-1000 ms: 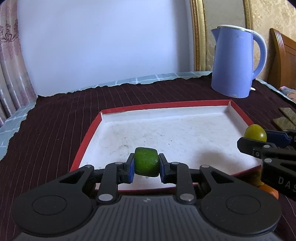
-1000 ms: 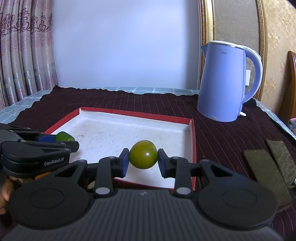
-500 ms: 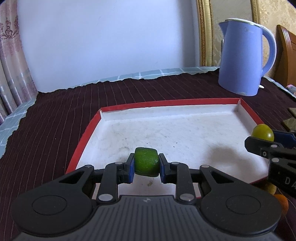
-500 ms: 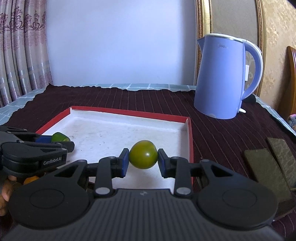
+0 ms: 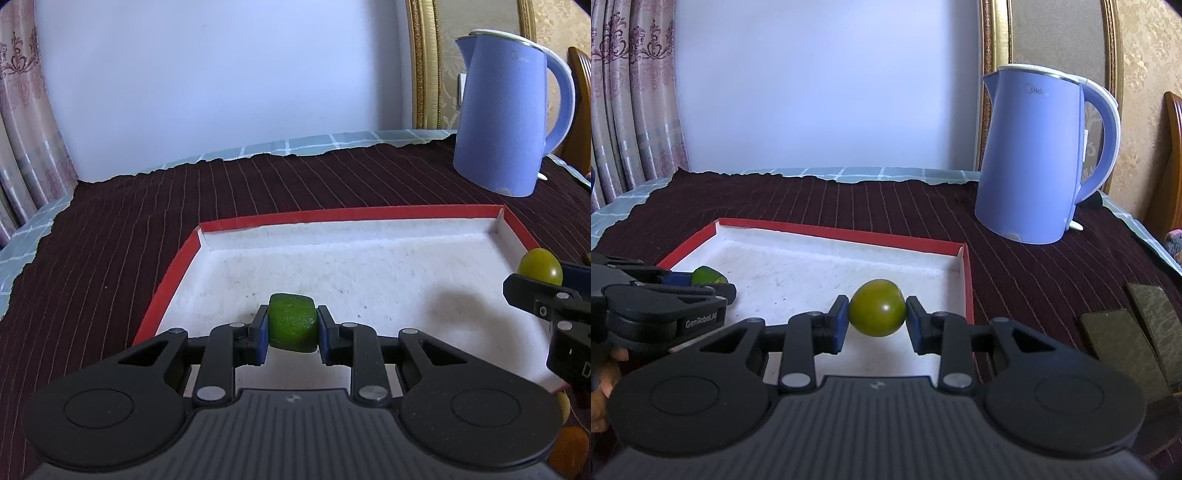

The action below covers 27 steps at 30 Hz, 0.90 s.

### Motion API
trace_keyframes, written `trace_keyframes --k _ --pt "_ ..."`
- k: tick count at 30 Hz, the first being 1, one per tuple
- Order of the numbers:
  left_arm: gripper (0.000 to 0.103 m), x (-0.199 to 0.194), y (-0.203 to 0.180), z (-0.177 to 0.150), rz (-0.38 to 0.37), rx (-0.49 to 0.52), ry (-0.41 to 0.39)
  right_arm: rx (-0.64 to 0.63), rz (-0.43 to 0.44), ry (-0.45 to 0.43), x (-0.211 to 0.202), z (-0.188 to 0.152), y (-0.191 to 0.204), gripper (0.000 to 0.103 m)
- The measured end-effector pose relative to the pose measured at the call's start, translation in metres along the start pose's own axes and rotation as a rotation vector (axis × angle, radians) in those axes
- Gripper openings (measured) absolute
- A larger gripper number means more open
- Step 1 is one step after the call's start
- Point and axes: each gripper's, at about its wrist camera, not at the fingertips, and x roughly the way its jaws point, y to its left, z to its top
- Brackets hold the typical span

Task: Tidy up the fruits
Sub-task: 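Carry both fruits over the tray and open both tools to release them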

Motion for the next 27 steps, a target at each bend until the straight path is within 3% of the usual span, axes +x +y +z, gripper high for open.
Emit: trace_keyframes --k 27 --pt "0.025 0.034 0.003 0.021 0.043 -0.023 0.043 0.048 -0.036 0.041 0.041 0.012 -0.013 0.031"
